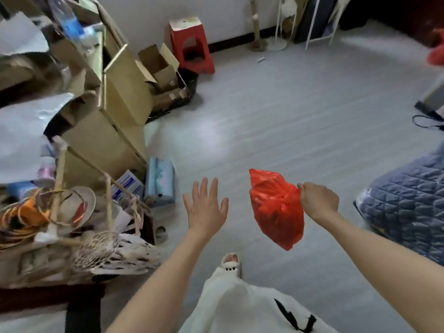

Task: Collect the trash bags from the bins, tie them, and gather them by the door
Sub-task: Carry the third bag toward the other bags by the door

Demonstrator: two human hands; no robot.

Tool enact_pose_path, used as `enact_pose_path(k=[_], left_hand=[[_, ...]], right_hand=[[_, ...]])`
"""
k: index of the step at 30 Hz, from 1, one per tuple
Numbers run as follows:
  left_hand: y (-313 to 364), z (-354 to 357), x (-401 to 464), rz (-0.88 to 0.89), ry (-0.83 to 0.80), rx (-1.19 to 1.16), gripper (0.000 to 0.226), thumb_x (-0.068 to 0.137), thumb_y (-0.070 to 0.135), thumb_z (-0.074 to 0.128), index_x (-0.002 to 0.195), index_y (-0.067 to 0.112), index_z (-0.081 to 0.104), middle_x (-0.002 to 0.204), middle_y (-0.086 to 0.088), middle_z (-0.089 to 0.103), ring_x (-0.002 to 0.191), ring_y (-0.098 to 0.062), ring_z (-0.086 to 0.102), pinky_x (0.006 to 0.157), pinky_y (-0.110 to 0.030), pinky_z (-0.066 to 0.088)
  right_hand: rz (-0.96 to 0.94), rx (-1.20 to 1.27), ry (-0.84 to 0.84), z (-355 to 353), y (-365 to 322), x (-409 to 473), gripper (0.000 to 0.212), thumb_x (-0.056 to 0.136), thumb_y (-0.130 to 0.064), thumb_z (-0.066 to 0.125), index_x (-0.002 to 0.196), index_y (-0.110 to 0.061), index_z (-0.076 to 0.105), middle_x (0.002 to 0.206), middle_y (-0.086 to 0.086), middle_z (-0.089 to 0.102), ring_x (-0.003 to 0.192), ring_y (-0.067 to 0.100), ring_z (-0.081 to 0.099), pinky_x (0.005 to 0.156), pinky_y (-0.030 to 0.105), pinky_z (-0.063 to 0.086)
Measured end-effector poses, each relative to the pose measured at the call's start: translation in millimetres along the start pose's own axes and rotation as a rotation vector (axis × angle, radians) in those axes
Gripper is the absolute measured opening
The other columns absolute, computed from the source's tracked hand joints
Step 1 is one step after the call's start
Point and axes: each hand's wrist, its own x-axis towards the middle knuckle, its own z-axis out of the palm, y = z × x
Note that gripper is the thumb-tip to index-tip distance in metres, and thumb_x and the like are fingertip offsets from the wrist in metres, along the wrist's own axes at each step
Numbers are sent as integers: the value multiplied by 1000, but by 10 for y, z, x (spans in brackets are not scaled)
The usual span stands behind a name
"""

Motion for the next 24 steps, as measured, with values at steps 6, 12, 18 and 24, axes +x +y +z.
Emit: enact_pose_path(k=[6,12,18,24], left_hand=[[596,-407,1834,163,-47,62,61,95,44,31,148,25,7,158,-2,5,146,-27,0,116,-54,5],[1657,-335,3563,367,-105,96,60,95,44,31,148,24,9,158,-3,7,146,-27,1,115,-54,5],[2829,-352,5163,418,-142,108,60,95,44,31,147,23,10,158,-4,9,145,-28,3,115,-55,7],[3956,-604,6578,485,-138,117,60,95,44,31,147,24,9,157,-3,10,146,-27,2,116,-54,5]], right_hand=[[126,152,84,-586,-299,1426,43,98,-34,29,105,-4,59,109,24,64,102,41,59,82,40,45],[268,422,184,-872,-116,3088,36,96,-33,39,101,-3,59,104,23,66,99,41,58,79,39,44],[330,544,153,-1275,259,4726,33,95,-29,42,100,-1,59,105,24,65,102,40,56,81,39,44],[421,591,186,-1848,688,6250,33,96,-26,42,104,1,58,109,25,63,104,41,56,84,39,43]])
